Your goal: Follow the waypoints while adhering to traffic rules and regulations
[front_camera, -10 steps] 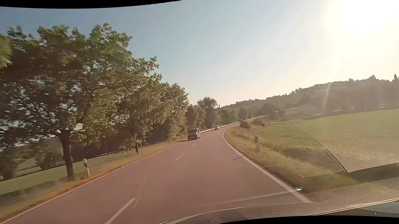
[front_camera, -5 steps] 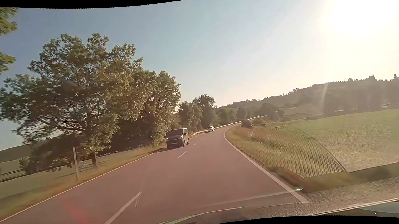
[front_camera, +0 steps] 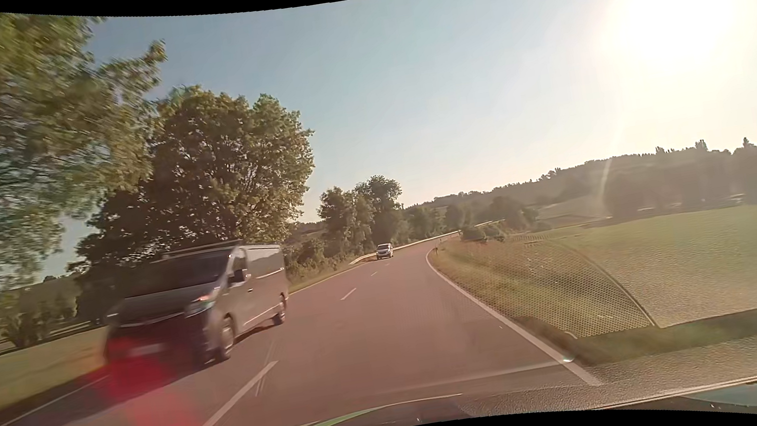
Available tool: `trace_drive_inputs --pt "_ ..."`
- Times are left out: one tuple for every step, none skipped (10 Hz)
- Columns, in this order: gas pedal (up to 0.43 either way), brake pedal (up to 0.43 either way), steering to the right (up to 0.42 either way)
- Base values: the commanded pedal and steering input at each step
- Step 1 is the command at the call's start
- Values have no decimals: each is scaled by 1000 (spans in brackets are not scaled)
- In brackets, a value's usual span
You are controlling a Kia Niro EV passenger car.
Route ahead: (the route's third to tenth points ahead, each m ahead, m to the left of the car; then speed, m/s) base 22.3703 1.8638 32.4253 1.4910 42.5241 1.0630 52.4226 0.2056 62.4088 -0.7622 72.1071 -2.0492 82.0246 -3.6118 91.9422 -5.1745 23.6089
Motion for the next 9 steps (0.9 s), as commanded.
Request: trace_drive_inputs --pt "209 0 8" --pt "209 0 9" --pt "209 0 10" --pt "209 0 10" --pt "209 0 10" --pt "209 0 10" --pt "209 0 10" --pt "209 0 10" --pt "209 0 10"
